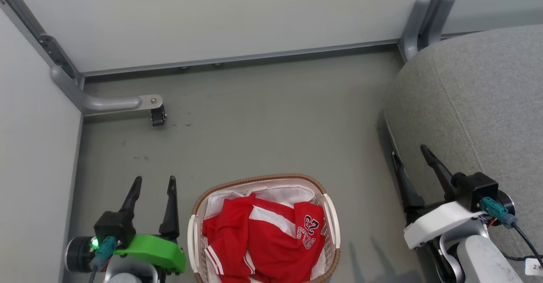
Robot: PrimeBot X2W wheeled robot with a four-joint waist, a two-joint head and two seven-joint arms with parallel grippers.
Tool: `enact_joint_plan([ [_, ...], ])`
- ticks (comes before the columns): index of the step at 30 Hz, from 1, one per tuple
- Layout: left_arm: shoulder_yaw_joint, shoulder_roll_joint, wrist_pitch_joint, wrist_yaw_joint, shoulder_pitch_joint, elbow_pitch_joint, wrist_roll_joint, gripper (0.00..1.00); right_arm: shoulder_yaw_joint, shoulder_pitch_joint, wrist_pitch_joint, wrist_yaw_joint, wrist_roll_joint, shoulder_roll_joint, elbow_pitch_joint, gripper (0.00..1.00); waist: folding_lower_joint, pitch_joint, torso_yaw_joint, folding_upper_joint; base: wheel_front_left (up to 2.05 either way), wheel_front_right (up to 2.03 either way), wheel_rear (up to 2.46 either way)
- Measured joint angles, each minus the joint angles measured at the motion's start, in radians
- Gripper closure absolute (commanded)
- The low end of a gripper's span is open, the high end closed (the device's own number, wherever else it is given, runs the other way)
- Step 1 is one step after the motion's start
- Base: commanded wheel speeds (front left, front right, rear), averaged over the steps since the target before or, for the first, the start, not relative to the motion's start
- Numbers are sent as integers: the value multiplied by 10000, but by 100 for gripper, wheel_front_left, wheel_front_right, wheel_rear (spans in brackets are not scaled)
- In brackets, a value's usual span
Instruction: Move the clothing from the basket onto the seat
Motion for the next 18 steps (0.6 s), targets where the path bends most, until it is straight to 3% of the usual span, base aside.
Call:
enact_joint_plan([
  [18,-3267,558,-324,-10,-3368,3266,-587,0,420,-1452,-309,0,-1074,422,-569,0,1,3137,-975,0,0,0,0],
])
